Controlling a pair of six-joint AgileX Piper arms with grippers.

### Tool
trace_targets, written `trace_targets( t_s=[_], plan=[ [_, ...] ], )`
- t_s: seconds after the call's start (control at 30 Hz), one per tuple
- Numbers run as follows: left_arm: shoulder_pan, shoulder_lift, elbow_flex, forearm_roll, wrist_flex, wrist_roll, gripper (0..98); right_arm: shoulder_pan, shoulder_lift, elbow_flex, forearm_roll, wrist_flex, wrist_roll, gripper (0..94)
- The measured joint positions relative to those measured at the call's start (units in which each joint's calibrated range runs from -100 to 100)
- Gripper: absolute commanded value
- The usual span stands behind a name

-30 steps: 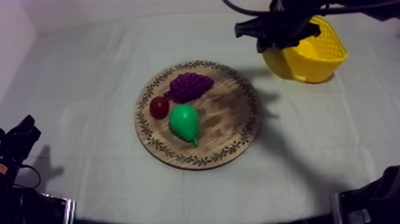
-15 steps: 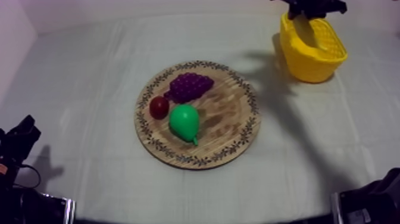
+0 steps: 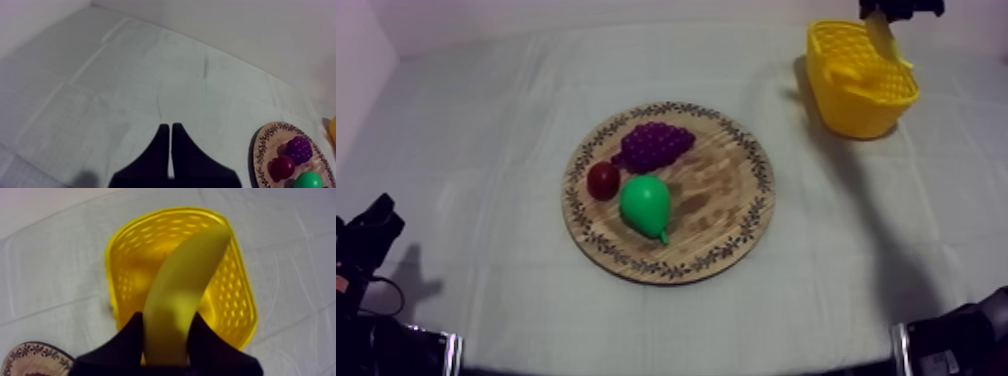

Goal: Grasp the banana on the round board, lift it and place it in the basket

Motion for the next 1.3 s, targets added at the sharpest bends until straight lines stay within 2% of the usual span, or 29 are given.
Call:
trace_targets(
  t_s=[0.67,1.3],
  plan=[
    [0.00,0.00,0.00,0.00,0.00,0.00,0.1,2.73,10.65,1.05,0.51,-4.56,-0.74,14.7],
    [0.00,0.00,0.00,0.00,0.00,0.00,0.1,3.27,17.35,-3.73,-0.51,-7.83,1.05,15.5]
  ],
)
